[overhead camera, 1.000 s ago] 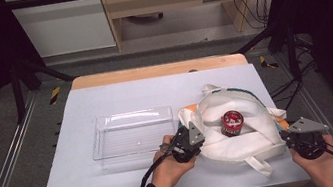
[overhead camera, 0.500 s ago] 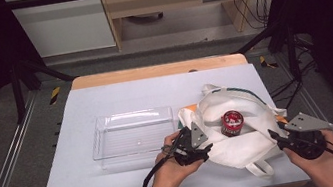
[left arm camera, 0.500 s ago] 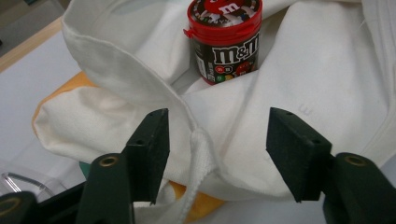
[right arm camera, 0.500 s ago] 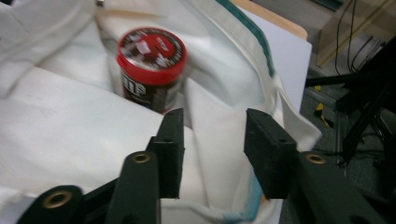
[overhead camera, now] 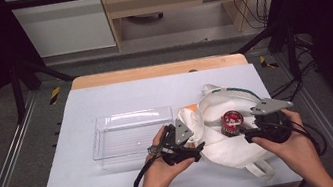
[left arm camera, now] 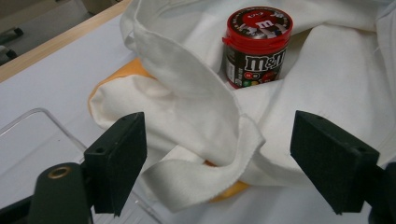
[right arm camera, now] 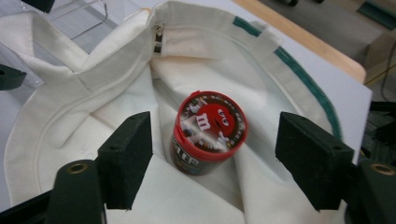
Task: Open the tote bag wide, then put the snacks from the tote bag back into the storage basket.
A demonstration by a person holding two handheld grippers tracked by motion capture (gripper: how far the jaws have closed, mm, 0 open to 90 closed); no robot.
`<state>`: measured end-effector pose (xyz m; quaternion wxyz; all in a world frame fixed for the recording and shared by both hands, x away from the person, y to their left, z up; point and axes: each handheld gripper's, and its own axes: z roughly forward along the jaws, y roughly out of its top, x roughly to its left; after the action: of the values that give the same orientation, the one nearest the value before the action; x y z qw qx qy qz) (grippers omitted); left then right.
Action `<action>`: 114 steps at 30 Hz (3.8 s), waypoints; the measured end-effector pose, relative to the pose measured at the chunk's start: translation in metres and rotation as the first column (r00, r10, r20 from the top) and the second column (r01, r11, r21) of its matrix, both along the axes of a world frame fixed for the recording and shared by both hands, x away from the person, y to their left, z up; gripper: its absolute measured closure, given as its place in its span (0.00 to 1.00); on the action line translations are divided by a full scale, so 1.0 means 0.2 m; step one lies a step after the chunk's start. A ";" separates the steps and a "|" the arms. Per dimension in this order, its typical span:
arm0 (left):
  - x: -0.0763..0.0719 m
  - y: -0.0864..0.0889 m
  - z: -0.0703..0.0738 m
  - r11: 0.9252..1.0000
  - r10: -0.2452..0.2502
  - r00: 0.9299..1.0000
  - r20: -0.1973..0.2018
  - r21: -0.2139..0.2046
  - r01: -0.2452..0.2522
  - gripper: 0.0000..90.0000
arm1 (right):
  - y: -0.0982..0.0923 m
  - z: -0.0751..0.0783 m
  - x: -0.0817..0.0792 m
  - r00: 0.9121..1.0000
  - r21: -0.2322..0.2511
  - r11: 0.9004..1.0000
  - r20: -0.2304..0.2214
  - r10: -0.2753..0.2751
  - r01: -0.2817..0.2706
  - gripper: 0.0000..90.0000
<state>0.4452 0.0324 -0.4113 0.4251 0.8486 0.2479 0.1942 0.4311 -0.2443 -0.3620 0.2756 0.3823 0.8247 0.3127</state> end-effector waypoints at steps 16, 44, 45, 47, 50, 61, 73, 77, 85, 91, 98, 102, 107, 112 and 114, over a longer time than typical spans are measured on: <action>0.03 0.26 0.04 0.998 0.053 0.999 -0.010 0.017 -0.053 0.13 | 0.11 -0.07 0.26 0.988 -0.061 0.992 -0.114 0.102 -0.109 0.12; 0.10 0.65 0.09 0.973 0.232 0.973 -0.002 -0.001 -0.232 0.09 | 0.09 -0.08 0.38 0.955 -0.117 0.977 -0.258 0.144 -0.179 0.13; 0.10 0.65 0.09 0.972 0.236 0.972 -0.002 -0.006 -0.236 0.09 | 0.09 -0.08 0.38 0.954 -0.119 0.976 -0.260 0.147 -0.183 0.13; 0.10 0.67 0.10 0.969 0.245 0.970 -0.001 -0.016 -0.245 0.09 | 0.08 -0.09 0.38 0.955 -0.123 0.977 -0.263 0.139 -0.176 0.14; 0.11 0.68 0.10 0.968 0.251 0.968 -0.001 -0.021 -0.251 0.09 | 0.07 -0.09 0.40 0.949 -0.126 0.975 -0.279 0.144 -0.185 0.15; 0.12 0.72 0.10 0.963 0.269 0.963 -0.008 -0.023 -0.270 0.09 | 0.06 -0.15 0.43 0.932 -0.140 0.968 -0.328 0.152 -0.208 0.15; 0.15 0.76 0.08 0.959 0.284 0.959 -0.017 -0.018 -0.284 0.10 | 0.07 -0.19 0.45 0.918 -0.155 0.955 -0.352 0.184 -0.251 0.13; 0.15 0.77 0.08 0.957 0.288 0.957 -0.017 -0.023 -0.289 0.10 | 0.08 -0.21 0.46 0.912 -0.169 0.953 -0.371 0.176 -0.252 0.13; 0.15 0.77 0.08 0.956 0.293 0.956 -0.016 -0.023 -0.293 0.10 | 0.10 -0.24 0.48 0.901 -0.185 0.946 -0.395 0.178 -0.268 0.14; 0.15 0.77 0.08 0.958 0.287 0.958 -0.016 -0.019 -0.287 0.10 | 0.10 -0.26 0.49 0.897 -0.187 0.945 -0.405 0.174 -0.268 0.16; 0.15 0.78 0.08 0.957 0.290 0.957 -0.015 -0.022 -0.291 0.10 | 0.10 -0.26 0.49 0.897 -0.202 0.939 -0.405 0.177 -0.276 0.22; 0.15 0.78 0.08 0.957 0.289 0.957 -0.016 -0.020 -0.289 0.11 | 0.10 -0.26 0.49 0.894 -0.200 0.940 -0.412 0.176 -0.277 0.26; 0.15 0.78 0.08 0.958 0.286 0.958 -0.017 -0.022 -0.287 0.11 | 0.11 -0.26 0.49 0.894 -0.213 0.941 -0.419 0.156 -0.264 0.26; 0.15 0.79 0.09 0.956 0.291 0.957 -0.017 -0.022 -0.291 0.11 | 0.12 -0.26 0.49 0.894 -0.222 0.936 -0.418 0.162 -0.274 0.27; 0.15 0.80 0.09 0.956 0.291 0.957 -0.017 -0.021 -0.291 0.11 | 0.12 -0.25 0.49 0.893 -0.219 0.937 -0.419 0.163 -0.273 0.27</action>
<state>0.4758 0.1916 -0.3941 0.3997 0.7993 0.3754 0.2459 0.5285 -0.2211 -0.4130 0.1165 0.3000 0.9360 0.1423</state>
